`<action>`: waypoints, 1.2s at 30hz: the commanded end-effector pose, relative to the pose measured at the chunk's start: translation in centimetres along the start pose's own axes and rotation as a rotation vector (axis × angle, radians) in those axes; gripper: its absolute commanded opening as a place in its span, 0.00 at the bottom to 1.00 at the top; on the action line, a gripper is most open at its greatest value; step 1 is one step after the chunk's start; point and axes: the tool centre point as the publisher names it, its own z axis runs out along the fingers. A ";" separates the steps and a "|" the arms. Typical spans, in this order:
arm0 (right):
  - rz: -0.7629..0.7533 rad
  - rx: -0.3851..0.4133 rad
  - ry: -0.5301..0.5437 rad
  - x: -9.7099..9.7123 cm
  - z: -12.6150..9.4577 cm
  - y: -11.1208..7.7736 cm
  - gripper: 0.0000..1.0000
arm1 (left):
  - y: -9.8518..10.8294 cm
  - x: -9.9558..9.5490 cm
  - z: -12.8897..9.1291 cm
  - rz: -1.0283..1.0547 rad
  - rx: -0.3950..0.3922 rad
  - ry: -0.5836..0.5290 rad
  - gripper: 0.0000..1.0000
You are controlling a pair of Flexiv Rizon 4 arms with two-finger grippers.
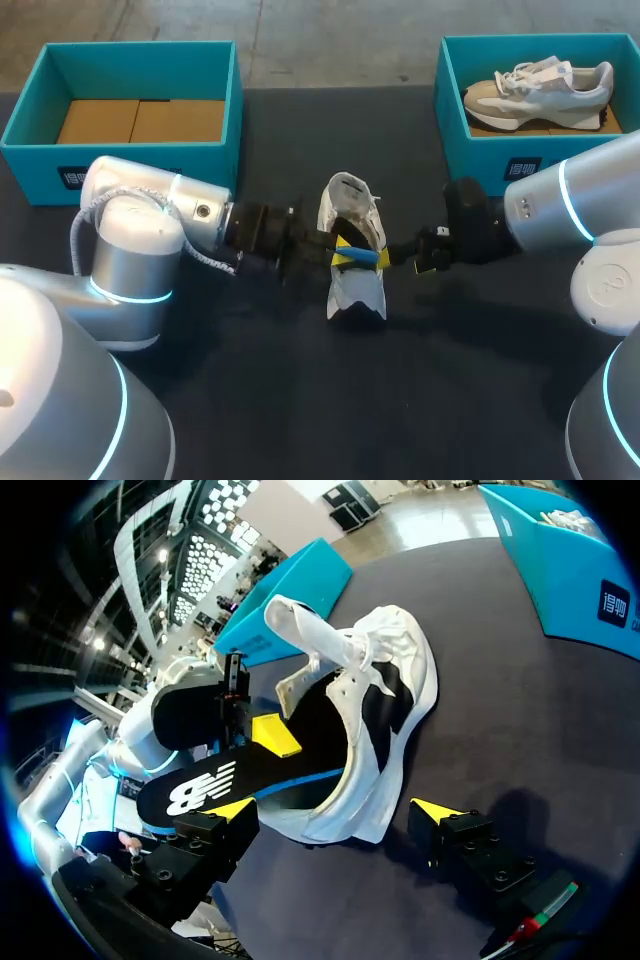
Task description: Take the shoe out of the shoebox, open the shoe tongue, remove and reinsert the insole, then place the shoe into the shoebox
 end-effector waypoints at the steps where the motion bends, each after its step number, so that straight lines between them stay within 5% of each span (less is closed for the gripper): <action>1: 0.001 -0.001 -0.004 0.1 0.1 0.0 1.00 | 0.4 -0.2 0.4 0.000 -0.004 -0.004 0.00; 18: -0.017 -0.002 0.002 -0.4 -1.1 -0.1 1.00 | 0.3 0.1 0.6 -0.053 0.020 -0.057 0.00; 35: -0.090 0.084 -0.028 -0.9 -2.7 -0.2 1.00 | 0.2 0.6 1.1 -0.107 0.048 -0.099 0.00; 36: -0.090 0.084 -0.028 -0.9 -2.7 -0.2 1.00 | 0.1 0.6 1.0 -0.106 0.047 -0.095 0.35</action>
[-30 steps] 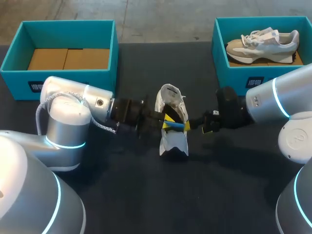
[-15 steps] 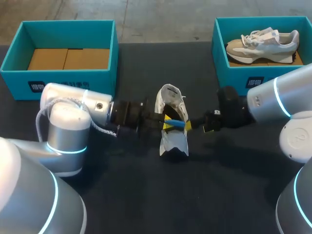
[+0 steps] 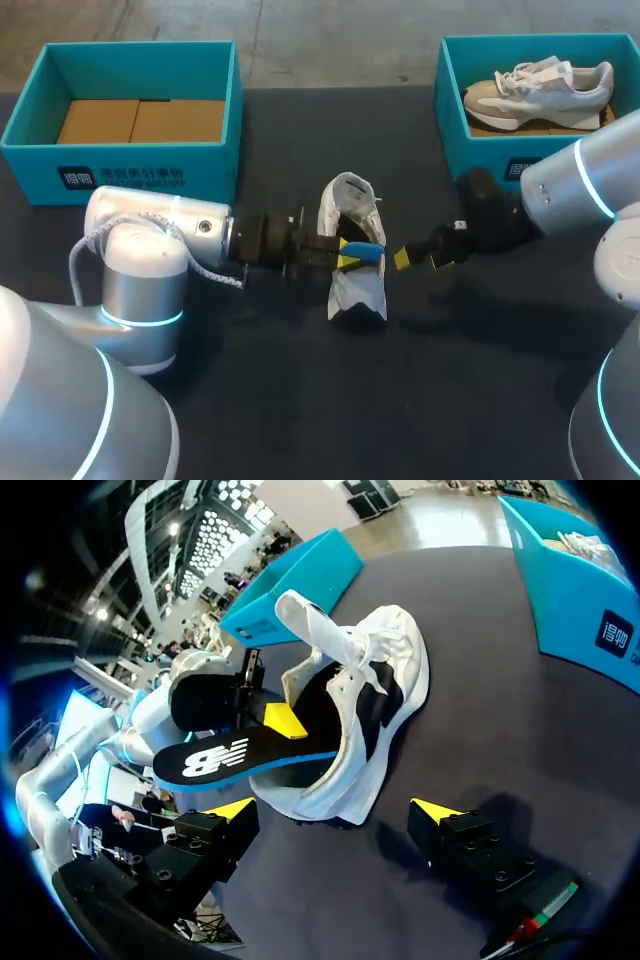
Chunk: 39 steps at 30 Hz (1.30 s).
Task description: Take the shoe out of the shoebox, open the shoe tongue, remove and reinsert the insole, then place the shoe into the shoebox
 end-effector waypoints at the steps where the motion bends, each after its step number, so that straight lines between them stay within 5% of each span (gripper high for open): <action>1: 0.002 0.005 -0.006 0.1 0.0 0.1 1.00 | -0.3 0.5 -0.1 0.002 -0.007 0.005 0.83; 2: 0.002 0.005 -0.006 0.1 0.0 0.1 1.00 | -0.5 0.4 -0.2 0.003 -0.006 0.006 0.96; 5: 0.002 0.005 -0.006 0.1 0.0 0.1 1.00 | -1.3 0.1 -0.5 0.015 0.008 0.010 1.00; 13: 0.002 0.005 -0.006 0.1 0.0 0.1 1.00 | -3.2 -0.7 -1.1 0.048 0.046 0.006 0.84; 15: 0.002 0.005 -0.006 0.1 0.0 0.1 1.00 | -3.4 -0.6 -1.1 0.055 0.051 0.012 0.69; 17: 0.002 0.005 -0.006 0.1 0.0 0.1 1.00 | -3.4 -0.5 -1.2 0.055 0.052 0.018 0.67; 22: 0.002 0.005 -0.006 0.1 0.0 0.1 1.00 | -2.7 0.0 -1.2 0.054 0.039 0.037 0.33; 25: 0.002 0.005 -0.006 0.1 0.0 0.1 1.00 | -2.5 0.2 -1.2 0.058 0.032 0.045 0.00; 39: 0.002 0.005 -0.006 0.1 0.0 0.1 1.00 | -1.0 0.3 -1.4 0.063 -0.011 0.067 0.00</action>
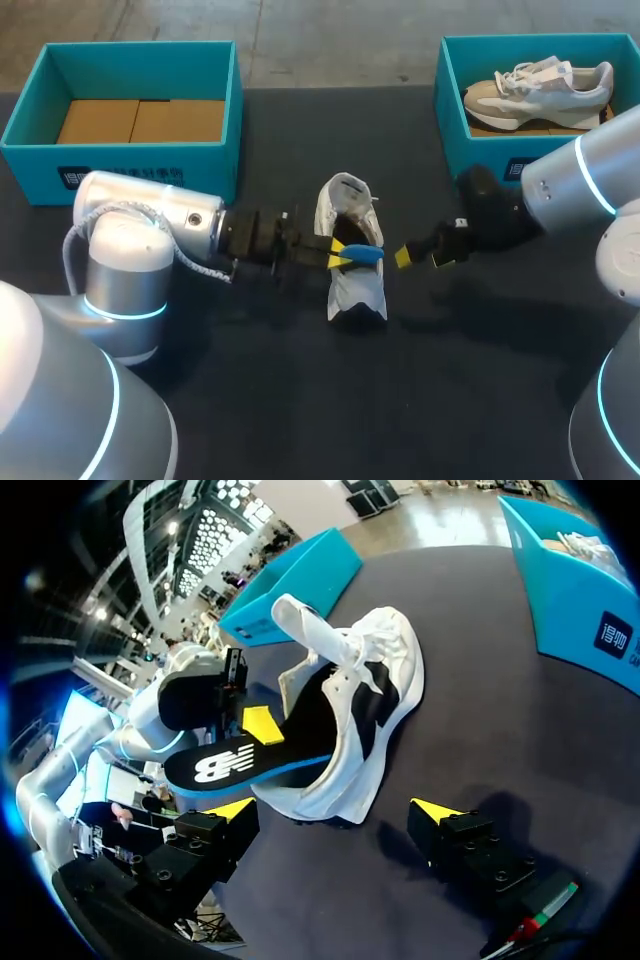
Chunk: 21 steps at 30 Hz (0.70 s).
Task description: Take the shoe out of the shoebox, open the shoe tongue, remove and reinsert the insole, then place the shoe into the shoebox
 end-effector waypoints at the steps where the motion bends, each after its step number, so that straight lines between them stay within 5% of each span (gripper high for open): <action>1: 0.001 0.001 -0.005 0.1 0.1 0.0 1.00 | 0.5 -0.3 0.1 -0.003 -0.013 0.006 0.00; 18: 0.001 0.001 -0.005 0.1 0.1 0.0 1.00 | 2.0 -1.3 0.3 0.015 -0.055 0.006 0.00; 21: 0.001 0.001 -0.005 0.1 0.1 0.0 1.00 | 1.4 -1.1 0.1 0.014 -0.048 0.009 0.13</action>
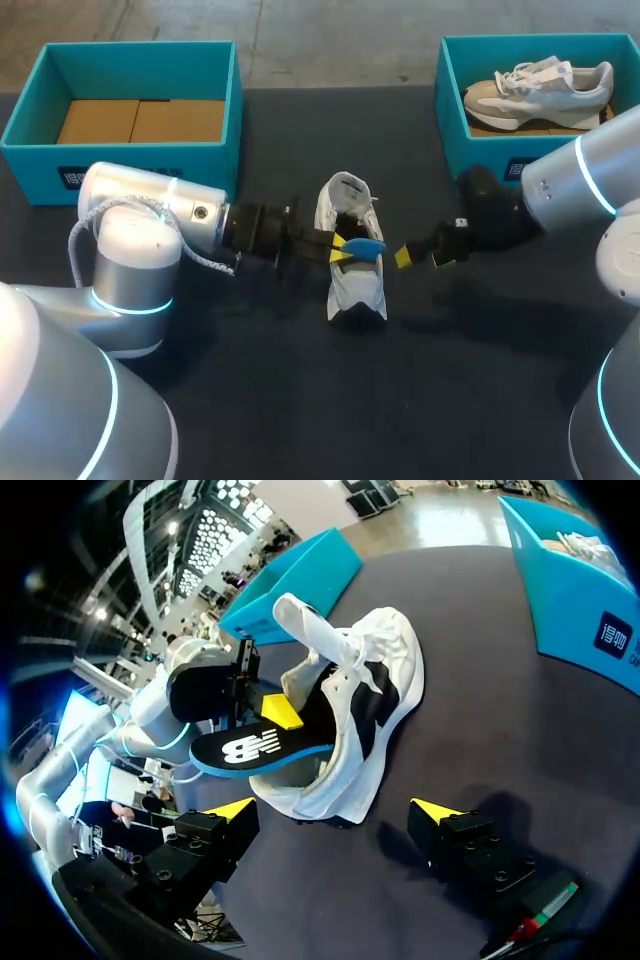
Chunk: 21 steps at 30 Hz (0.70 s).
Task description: Take the shoe out of the shoebox, open the shoe tongue, remove and reinsert the insole, then place the shoe into the shoebox
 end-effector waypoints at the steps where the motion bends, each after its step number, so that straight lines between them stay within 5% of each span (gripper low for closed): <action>1: 0.001 0.000 -0.005 0.1 0.2 0.0 1.00 | -0.5 0.1 -0.2 0.002 0.008 0.005 0.14; 21: 0.001 0.000 -0.005 0.1 0.2 0.0 1.00 | -2.4 1.1 0.3 0.025 0.052 0.054 0.13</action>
